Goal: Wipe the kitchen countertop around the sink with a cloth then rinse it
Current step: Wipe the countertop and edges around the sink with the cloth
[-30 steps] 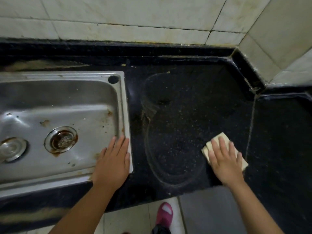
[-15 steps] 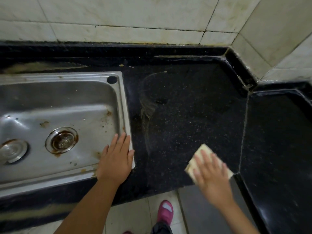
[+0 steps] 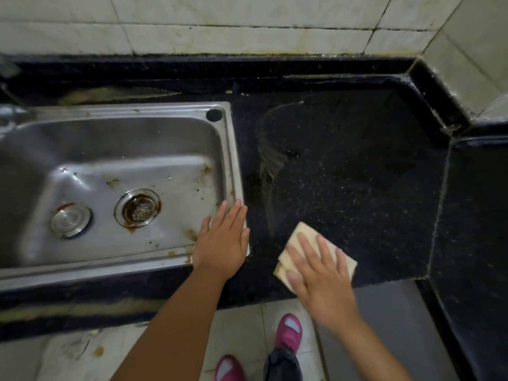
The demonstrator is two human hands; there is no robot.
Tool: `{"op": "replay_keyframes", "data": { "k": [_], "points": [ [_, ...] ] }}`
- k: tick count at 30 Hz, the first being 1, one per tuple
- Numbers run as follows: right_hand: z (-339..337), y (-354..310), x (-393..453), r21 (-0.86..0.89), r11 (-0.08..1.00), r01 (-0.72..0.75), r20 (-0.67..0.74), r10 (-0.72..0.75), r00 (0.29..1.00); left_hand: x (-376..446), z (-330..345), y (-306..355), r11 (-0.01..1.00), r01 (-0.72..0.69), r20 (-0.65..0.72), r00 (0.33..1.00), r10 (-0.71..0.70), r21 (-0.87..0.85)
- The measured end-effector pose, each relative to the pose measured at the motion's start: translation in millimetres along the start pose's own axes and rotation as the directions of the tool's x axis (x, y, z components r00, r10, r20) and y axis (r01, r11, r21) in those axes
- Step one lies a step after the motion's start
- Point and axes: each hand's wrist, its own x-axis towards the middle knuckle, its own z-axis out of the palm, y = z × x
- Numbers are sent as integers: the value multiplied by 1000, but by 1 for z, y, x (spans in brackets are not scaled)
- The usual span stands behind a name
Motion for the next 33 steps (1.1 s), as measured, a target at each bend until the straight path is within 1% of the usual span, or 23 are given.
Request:
{"op": "replay_keyframes", "data": {
  "k": [2,3,5,6,7,9,12,15,17,19,21,23,25,26,28,30,33],
  "points": [
    [-10,30,0,-9,993,-118,0,118,993,0,1,-2,1000,-7,7,1000,7,3],
    [-18,43,4,34,978,-208,21,207,978,0,1,-2,1000,-8,7,1000,8,0],
    [-27,57,19,116,907,-406,76,399,914,0,2,-3,1000,-8,3,1000,8,0],
    [-32,55,28,135,882,-451,76,445,892,0,1,-3,1000,-10,1,1000,10,2],
    [-37,46,38,155,875,-459,66,454,888,0,1,-3,1000,-11,0,1000,11,1],
    [-38,18,53,154,906,-395,61,391,919,1,-1,-3,1000,-6,0,1000,6,-10],
    [-26,-29,53,89,982,-165,59,160,985,1,-6,-2,1000,-10,13,1000,10,-20],
    [-11,-51,29,82,995,65,18,-67,998,-9,-13,-6,998,-67,-12,998,67,1],
    [-6,-45,11,84,989,124,10,-125,992,-20,-19,-15,996,-89,-57,994,90,27],
    [-4,-28,0,75,991,110,27,-113,993,-33,-21,-29,997,-70,-86,994,74,41],
    [-7,-6,-3,57,997,46,21,-47,999,-48,-20,-46,998,-51,-116,992,55,38],
    [-14,16,-1,52,996,-76,-1,76,997,-63,-18,-60,1000,-23,-159,987,26,19],
    [-23,25,9,75,967,-243,20,242,970,-76,-16,-71,1000,24,-178,984,-25,-10],
    [-26,24,19,101,948,-301,33,299,954,-81,-13,-75,998,61,-165,984,-63,-12],
    [-31,10,41,138,924,-356,53,352,934,-90,-8,-80,991,131,-136,982,-128,16],
    [-31,-14,60,142,938,-315,55,311,949,-95,-2,-81,983,177,-113,978,-172,37],
    [-27,-46,65,92,985,-147,57,142,988,-98,1,-79,982,187,-91,979,-182,39]
  ]
}}
